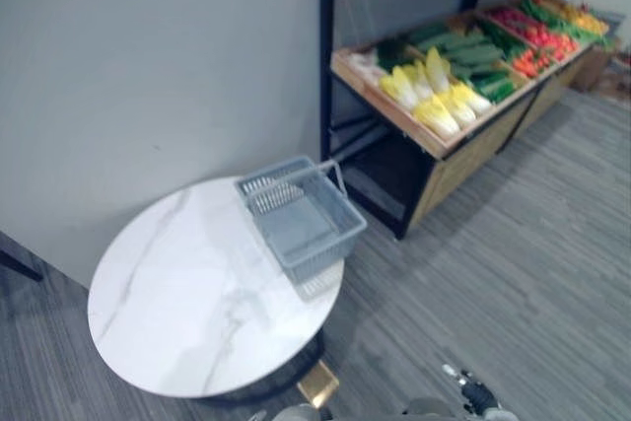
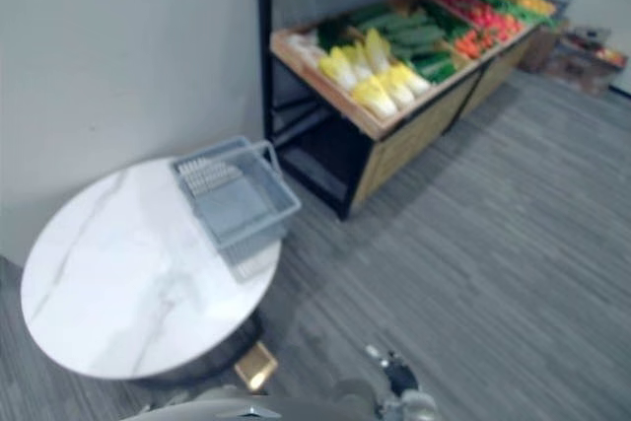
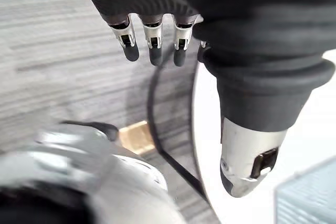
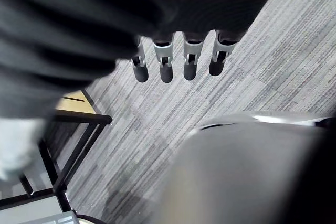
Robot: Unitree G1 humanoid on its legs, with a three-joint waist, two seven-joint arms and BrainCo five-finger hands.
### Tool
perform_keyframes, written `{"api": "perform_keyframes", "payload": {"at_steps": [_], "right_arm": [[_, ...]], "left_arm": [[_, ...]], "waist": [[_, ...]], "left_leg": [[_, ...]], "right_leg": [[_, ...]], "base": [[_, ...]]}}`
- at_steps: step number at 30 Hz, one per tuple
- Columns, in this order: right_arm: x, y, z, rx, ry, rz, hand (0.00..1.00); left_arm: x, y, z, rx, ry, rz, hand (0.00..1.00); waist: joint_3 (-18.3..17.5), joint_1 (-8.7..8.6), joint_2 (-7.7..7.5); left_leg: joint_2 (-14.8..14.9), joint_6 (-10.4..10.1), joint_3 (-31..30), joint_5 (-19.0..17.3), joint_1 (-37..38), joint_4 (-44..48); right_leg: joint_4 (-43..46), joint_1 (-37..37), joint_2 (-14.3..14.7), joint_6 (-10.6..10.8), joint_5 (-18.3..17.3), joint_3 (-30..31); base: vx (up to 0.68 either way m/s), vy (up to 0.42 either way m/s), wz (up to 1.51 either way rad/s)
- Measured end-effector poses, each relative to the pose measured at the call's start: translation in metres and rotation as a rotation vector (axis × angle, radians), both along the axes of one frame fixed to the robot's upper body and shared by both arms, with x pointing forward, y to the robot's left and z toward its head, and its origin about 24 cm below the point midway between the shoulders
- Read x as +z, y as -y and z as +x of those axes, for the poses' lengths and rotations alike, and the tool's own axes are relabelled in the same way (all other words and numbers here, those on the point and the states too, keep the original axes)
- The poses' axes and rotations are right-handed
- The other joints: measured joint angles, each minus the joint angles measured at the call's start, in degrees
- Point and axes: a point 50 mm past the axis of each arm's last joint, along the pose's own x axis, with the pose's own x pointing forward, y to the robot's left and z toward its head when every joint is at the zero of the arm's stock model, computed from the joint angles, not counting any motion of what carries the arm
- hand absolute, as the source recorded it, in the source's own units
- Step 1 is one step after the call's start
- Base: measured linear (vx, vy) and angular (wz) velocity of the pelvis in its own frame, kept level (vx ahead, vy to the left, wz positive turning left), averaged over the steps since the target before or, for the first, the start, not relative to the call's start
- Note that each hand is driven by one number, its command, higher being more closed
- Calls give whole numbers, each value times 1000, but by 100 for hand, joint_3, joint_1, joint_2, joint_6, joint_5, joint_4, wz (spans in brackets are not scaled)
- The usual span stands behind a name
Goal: Pick vegetable in the basket
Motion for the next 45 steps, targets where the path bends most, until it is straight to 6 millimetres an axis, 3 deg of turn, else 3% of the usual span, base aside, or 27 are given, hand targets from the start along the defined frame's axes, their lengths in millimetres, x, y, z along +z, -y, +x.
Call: {"api": "perform_keyframes", "payload": {"at_steps": [2, 4, 6, 8, 9, 10, 11, 13, 16, 20, 24, 28, 30, 31, 34, 35, 37, 38, 40, 41, 43, 45], "right_arm": [[-2, 1, -12, -51, -27, 6, 0], [-3, -1, -15, -80, -32, 13, 0], [-3, 0, -16, -86, -35, 6, 0], [-3, 0, -18, -81, -42, 2, 0], [-4, -4, -21, -79, -51, 12, 0], [-3, -1, -22, -81, -53, 5, 0], [-2, 6, -21, -78, -49, -15, 0], [1, 17, -16, -72, -40, -41, 0], [1, 17, -11, -70, -29, -41, 0], [1, 16, -10, -95, -21, -29, 0], [8, 18, 18, -81, 66, -33, 0], [25, 20, 58, -18, 219, -72, 0], [54, 34, 86, 36, 387, -148, 0], [62, 38, 93, 59, 425, -173, 0], [118, 63, 132, 224, 637, -349, 0], [128, 67, 139, 259, 670, -386, 0], [170, 73, 168, 413, 792, -520, 0], [181, 70, 176, 454, 828, -543, 0], [221, 45, 204, 607, 1000, -598, 0], [230, 37, 210, 636, 1040, -600, 0], [263, 14, 230, 762, 1168, -643, 0], [280, 2, 242, 824, 1221, -673, 0]], "left_arm": [[1, 3, 17, -5, 43, -6, 0], [4, 7, 30, -2, 87, -4, 0], [4, 14, 37, 34, 114, -13, 0], [4, 15, 37, 75, 123, -15, 0], [4, 11, 32, 104, 122, -7, 0], [3, 16, 31, 112, 116, -19, 0], [1, 25, 30, 116, 114, -45, 0], [-2, 38, 26, 136, 101, -84, 0], [-3, 34, 20, 198, 95, -89, 0], [-1, 31, 23, 182, 119, -93, 0], [-1, 31, 25, 169, 124, -91, 0], [0, 28, 27, 119, 120, -78, 0], [0, 29, 29, 63, 114, -75, 0], [0, 27, 29, 49, 113, -71, 0], [3, 9, 24, -53, 82, -20, 0], [3, 7, 22, -68, 73, -15, 0], [2, 4, 15, -118, 42, -11, 0], [2, 4, 13, -123, 36, -11, 0], [2, 0, 11, -134, 26, -4, 0], [2, -1, 11, -135, 28, -4, 0], [3, -1, 15, -141, 41, -4, 0], [3, -1, 15, -141, 41, -4, 0]], "waist": [[6, -48, 43], [5, -54, 61], [-1, -25, 96], [5, 46, 95], [-25, 52, 13], [-25, 18, 64], [-65, 17, 225], [-146, 30, 486], [-80, 28, 509], [-18, 9, 456], [-11, 5, 455], [-1, -5, 478], [7, -16, 597], [12, -9, 600], [65, -26, 349], [64, -31, 322], [80, -113, 276], [81, -112, 276], [119, -88, 235], [134, -78, 228], [244, 34, 193], [289, 54, 176]], "left_leg": [[15, -97, -395, -59, 190, -107], [67, -217, -714, -157, 224, -97], [248, -428, -1098, -372, 227, -8], [428, -637, -1283, -580, 199, 177], [564, -888, -1483, -767, 220, 283], [705, -938, -1542, -782, 234, 276], [909, -1031, -1479, -651, 224, 229], [1280, -1208, -1300, 20, 237, -215], [1479, -1221, -1347, 390, 71, 61], [1520, -1235, -1253, 755, -278, 617], [1529, -1139, -580, 1070, -379, -44], [1574, -1220, -367, 1004, -447, -528], [1627, -1357, -96, 534, -475, -635], [1589, -1405, -50, 488, -474, -645], [1223, -1262, 117, 408, -577, -552], [1175, -1244, 154, 400, -588, -528], [1004, -1180, 178, 367, -662, -469], [979, -1174, 192, 363, -670, -473], [929, -1164, 238, 357, -674, -476], [936, -1164, 235, 358, -681, -477], [949, -1163, 199, 358, -697, -476], [948, -1160, 92, 361, -794, -464]], "right_leg": [[-1362, -217, -42, -222, -278, -245], [-2973, -177, 27, -225, -259, -111], [-4860, -14, 174, -236, -131, 497], [-5424, 61, 228, -212, 142, 826], [-5506, 152, 217, 65, 715, 786], [-5346, 153, 296, 59, 737, 573], [-5212, 150, 435, -81, 550, 374], [-5061, 197, 671, -307, 250, -73], [-5221, 558, 796, -504, 126, -508], [-5458, 1114, 722, -607, 59, -1031], [-5583, 970, 713, -594, 72, -1300], [-5835, 667, 892, -419, 209, -1017], [-6008, 539, 1028, -360, 423, -782], [-6058, 527, 1026, -345, 498, -729], [-6408, 489, 789, -170, 868, -257], [-6430, 456, 742, -164, 920, -197], [-6502, 406, 578, -100, 1022, -101], [-6500, 377, 557, -90, 1029, -71], [-6501, 299, 557, -105, 1064, -1], [-6501, 289, 568, -118, 1097, -6], [-6501, 286, 582, -122, 1101, -24], [-6501, 281, 570, -123, 1101, -95]], "base": [[350, -125, 95], [326, -226, 81], [364, -345, 77], [378, -442, 63], [376, -495, 78], [387, -484, 85], [376, -424, 73], [411, -438, 76], [232, -289, 60], [99, -189, 88], [-19, -47, 51], [-110, 33, 0], [-96, 119, -23], [-81, 146, -34], [-61, 153, -29], [-1, 137, -22], [19, 105, -8], [22, 76, -11], [41, 40, -13], [52, -3, -3], [34, -25, 4], [-13, -18, 21]]}}
